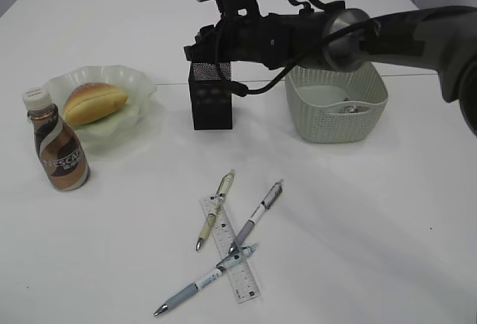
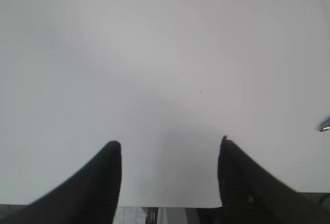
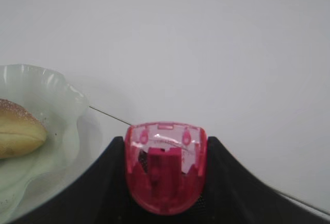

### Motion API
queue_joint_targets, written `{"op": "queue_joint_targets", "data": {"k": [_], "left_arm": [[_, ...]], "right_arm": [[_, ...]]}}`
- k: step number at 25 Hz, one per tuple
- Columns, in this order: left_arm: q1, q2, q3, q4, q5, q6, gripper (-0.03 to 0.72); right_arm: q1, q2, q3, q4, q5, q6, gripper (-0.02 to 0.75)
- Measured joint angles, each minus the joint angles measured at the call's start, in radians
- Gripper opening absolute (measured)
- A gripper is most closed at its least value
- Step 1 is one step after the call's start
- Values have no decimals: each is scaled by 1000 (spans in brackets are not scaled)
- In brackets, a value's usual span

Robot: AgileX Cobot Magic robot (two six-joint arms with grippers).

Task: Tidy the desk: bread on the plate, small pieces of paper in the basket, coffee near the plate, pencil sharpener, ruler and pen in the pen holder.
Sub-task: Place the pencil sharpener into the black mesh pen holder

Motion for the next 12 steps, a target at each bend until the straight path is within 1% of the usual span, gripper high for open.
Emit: {"op": "queue_joint_targets", "data": {"k": [10, 12], "left_arm": [[0, 0, 0, 0, 0, 0, 434], [0, 0, 0, 0, -2, 0, 434]], "right_arm": [[0, 32, 0, 0, -5, 0, 307], [0, 32, 0, 0, -5, 0, 319]]}}
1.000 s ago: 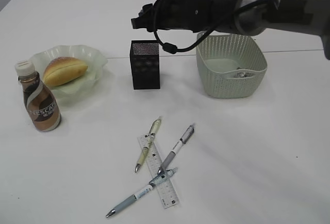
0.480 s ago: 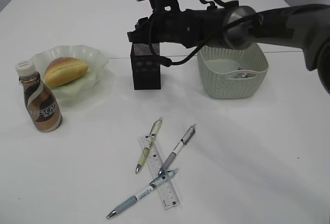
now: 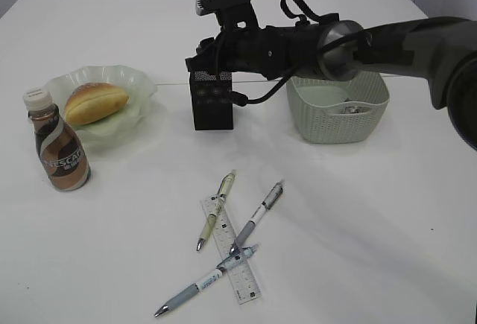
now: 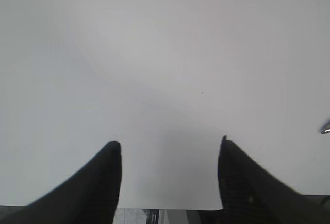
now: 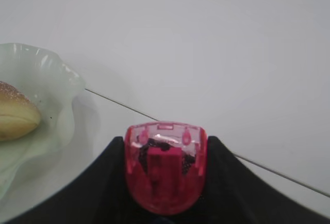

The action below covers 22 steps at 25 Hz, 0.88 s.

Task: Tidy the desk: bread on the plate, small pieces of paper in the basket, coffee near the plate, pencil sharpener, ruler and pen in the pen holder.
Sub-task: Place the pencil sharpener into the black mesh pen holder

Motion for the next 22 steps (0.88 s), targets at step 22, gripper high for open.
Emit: {"op": "queue_joint_targets", "data": {"k": [22], "left_arm": [[0, 0, 0, 0, -2, 14, 434]], "right_arm": [[0, -168, 1, 50, 278, 0, 427]]}}
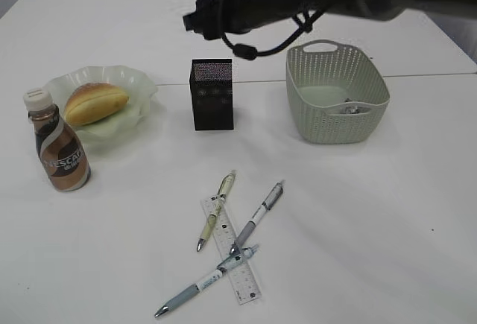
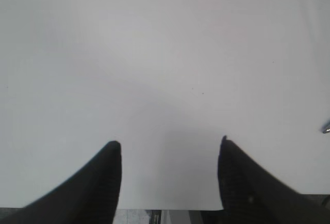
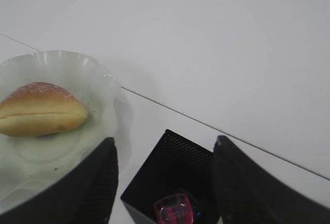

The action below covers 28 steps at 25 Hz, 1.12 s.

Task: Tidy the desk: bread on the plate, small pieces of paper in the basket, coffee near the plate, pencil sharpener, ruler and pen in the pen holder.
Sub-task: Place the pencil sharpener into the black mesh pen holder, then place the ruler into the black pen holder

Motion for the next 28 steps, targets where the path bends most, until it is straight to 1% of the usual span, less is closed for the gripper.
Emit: {"op": "queue_joint_targets", "data": {"k": [4, 6, 10, 12, 15, 18, 20, 24, 28], "left_arm": [[0, 0, 0, -6, 0, 47, 434], [0, 0, 0, -35, 0, 62, 434], [0, 0, 0, -98, -5, 70, 434], [0, 0, 0, -103, -14, 70, 434], [0, 0, 0, -107, -16, 72, 434], [0, 0, 0, -107, -6, 72, 434], [0, 0, 0, -109, 4, 72, 434], [0, 0, 0, -108, 7, 72, 434], [0, 0, 0, -108, 8, 72, 434]], "right_arm": [[0, -138, 0, 2, 203, 2, 426], [0, -199, 0, 2, 321, 26, 426], [0, -272, 0, 2, 602, 121, 426], [0, -285, 0, 11, 752, 176, 426], [0, -285, 0, 25, 912, 262, 426], [2, -285, 0, 31, 945, 300, 438], [12, -279, 0, 31, 950, 306, 477], [70, -247, 0, 29, 950, 317, 545], [131, -185, 0, 10, 950, 321, 557]]}}
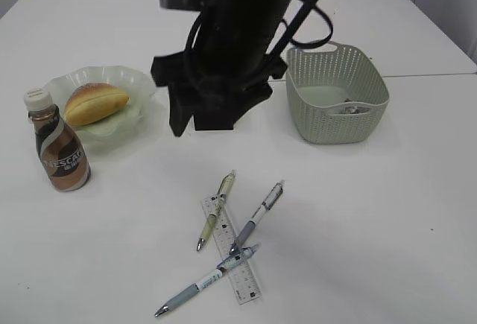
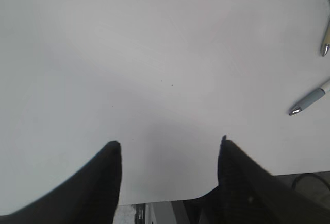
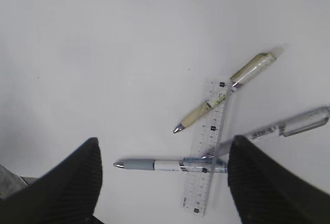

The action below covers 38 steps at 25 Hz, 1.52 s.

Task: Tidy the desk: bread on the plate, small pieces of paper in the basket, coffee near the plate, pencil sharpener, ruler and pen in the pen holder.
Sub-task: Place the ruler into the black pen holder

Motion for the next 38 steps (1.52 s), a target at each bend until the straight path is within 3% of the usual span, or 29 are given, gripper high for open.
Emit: {"op": "queue_joint_targets", "data": {"k": [15, 38], "left_arm": [[0, 0, 0, 2, 11, 2, 434], [0, 0, 0, 4, 29, 2, 434]], "right_arm": [[16, 87, 155, -16, -2, 2, 559], [64, 199, 158, -135, -15, 49, 561]]}}
